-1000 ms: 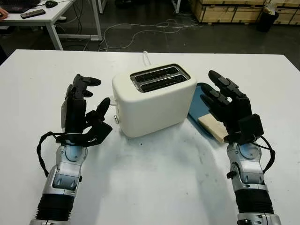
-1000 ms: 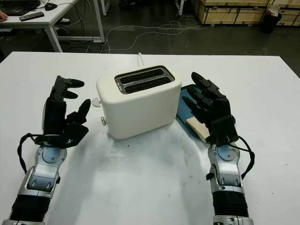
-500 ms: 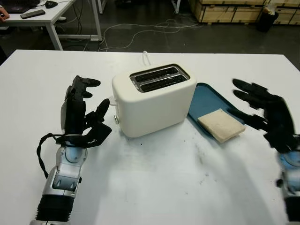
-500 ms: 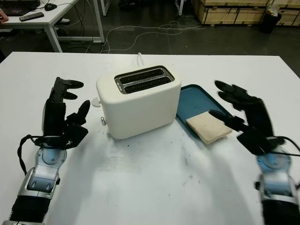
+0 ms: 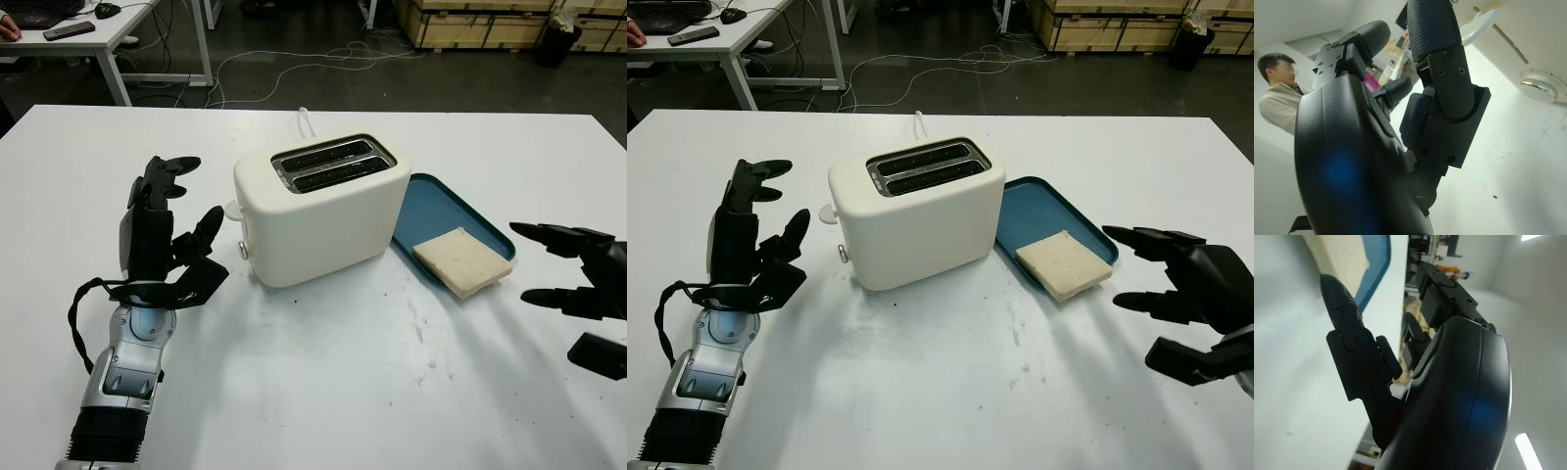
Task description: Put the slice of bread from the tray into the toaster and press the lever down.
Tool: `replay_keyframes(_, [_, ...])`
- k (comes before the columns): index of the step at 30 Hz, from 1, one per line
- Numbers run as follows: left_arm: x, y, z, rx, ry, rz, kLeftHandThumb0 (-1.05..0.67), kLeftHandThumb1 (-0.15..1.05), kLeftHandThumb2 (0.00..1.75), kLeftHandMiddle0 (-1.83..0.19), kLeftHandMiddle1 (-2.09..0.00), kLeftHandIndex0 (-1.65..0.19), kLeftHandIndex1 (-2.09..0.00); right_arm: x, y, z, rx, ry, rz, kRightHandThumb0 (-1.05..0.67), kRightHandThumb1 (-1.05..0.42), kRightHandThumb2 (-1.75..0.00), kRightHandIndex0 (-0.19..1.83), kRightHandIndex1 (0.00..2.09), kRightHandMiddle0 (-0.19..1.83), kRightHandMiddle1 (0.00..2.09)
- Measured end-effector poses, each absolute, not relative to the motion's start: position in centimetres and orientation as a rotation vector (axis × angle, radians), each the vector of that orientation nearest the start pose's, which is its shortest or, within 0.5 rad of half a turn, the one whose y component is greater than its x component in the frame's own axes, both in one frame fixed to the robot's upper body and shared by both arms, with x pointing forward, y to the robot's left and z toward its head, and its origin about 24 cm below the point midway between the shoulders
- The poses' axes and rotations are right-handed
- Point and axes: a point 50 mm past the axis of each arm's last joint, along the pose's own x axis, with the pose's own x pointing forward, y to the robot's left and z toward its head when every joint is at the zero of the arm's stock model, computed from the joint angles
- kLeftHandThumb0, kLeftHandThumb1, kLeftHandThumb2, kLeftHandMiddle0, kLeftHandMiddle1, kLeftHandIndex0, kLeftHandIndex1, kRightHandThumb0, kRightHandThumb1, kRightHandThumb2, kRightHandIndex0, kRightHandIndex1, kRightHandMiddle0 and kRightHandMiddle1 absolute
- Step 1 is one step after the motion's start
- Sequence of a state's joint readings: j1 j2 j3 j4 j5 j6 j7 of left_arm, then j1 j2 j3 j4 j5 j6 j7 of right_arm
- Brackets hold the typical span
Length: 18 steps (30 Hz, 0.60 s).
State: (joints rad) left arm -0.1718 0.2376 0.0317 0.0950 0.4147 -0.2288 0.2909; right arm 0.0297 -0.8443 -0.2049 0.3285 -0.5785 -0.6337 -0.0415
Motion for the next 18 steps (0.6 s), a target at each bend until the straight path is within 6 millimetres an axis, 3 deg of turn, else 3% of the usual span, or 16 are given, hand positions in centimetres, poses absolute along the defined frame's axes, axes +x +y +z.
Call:
replay_keyframes(7, [28.1, 19.3, 9.8, 0.602, -0.390, 0.240, -0.93, 0.92, 0.75, 0.00, -1.46, 0.00, -1.05, 23.4, -31.5, 8.3, -1.483, -0.198, 0.217, -0.42, -0.68, -0.01, 0.47, 0.00, 0.44, 0.00])
replay_keyframes(18, [28.1, 19.3, 9.8, 0.598, -0.391, 0.243, -0.95, 0.92, 0.74, 0.00, -1.46, 0.00, -1.06, 25.1, -30.4, 5.4, -1.497, -0.263, 0.236, -0.39, -0.75, -0.01, 0.48, 0.01, 0.47, 0.01])
